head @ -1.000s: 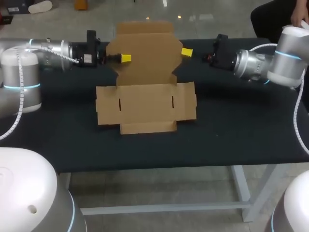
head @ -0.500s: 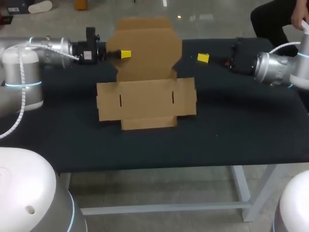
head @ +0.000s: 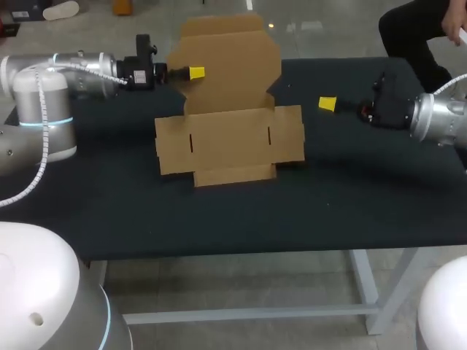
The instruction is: Assemble the packaging by folding the flat box into shape, placing the metal phone stand inside, and closing the box properly
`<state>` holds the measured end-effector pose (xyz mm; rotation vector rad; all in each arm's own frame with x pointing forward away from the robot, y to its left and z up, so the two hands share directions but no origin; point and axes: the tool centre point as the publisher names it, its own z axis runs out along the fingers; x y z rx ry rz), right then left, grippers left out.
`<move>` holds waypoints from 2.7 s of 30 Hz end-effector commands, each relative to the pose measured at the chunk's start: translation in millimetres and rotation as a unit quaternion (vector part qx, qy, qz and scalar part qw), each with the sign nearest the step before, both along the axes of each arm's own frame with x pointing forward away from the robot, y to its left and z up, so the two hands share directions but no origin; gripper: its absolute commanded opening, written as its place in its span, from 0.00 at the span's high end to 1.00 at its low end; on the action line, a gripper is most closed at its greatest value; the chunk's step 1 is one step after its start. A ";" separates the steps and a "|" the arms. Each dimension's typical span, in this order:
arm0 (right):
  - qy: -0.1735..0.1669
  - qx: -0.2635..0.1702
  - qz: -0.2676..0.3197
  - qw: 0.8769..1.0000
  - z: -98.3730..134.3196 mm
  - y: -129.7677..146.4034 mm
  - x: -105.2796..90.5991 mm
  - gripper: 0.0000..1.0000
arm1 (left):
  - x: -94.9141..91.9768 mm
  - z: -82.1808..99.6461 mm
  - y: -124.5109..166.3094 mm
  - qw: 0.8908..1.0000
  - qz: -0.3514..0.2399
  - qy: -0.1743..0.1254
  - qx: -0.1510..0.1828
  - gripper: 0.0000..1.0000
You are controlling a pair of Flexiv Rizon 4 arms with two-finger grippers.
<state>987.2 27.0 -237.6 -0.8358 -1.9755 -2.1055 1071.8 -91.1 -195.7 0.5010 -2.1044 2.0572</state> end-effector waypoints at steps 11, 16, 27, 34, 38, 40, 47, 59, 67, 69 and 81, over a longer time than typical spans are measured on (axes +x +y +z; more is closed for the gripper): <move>0.008 -0.036 -0.083 0.996 0.2 -1.0 -12.0 1.00 | 2.8 -0.2 -0.7 1.000 -0.004 0.000 0.000 1.00; 0.002 -0.059 -0.078 0.995 1.5 9.7 -10.9 1.00 | 2.8 -0.2 -0.7 1.000 -0.004 0.000 0.000 1.00; -0.088 -0.061 -0.023 0.994 9.4 22.9 -29.0 1.00 | 0.7 12.6 -7.9 0.999 -0.012 -0.041 0.002 1.00; -0.134 -0.123 -0.032 0.983 3.6 22.8 -47.8 1.00 | 1.7 18.6 -17.4 0.998 -0.020 -0.057 0.015 1.00; -0.152 -0.144 -0.048 0.977 -1.8 23.5 -55.1 1.00 | 0.7 21.5 -22.5 0.997 -0.022 -0.066 0.016 1.00; -0.158 -0.165 -0.059 0.972 -5.9 24.8 -58.3 1.00 | 0.1 22.9 -24.7 0.997 -0.022 -0.069 0.015 1.00; -0.167 -0.181 -0.076 0.966 -23.6 29.3 -68.9 1.00 | -1.4 26.5 -30.4 0.997 -0.018 -0.079 0.011 1.00; -0.186 -0.198 -0.099 0.957 -35.9 33.8 -88.3 1.00 | -10.2 33.0 -37.9 0.993 -0.025 -0.113 0.003 1.00; -0.191 -0.209 -0.092 0.955 -43.1 45.0 -95.4 1.00 | -12.4 35.1 -42.1 0.990 -0.023 -0.140 0.011 1.00; -0.191 -0.211 -0.091 0.954 -44.2 46.7 -96.3 1.00 | -12.4 35.3 -42.2 0.989 -0.022 -0.143 0.012 1.00; -0.188 -0.214 -0.089 0.954 -47.9 48.8 -96.3 1.00 | -10.7 39.1 -40.0 0.981 -0.028 -0.190 0.005 1.00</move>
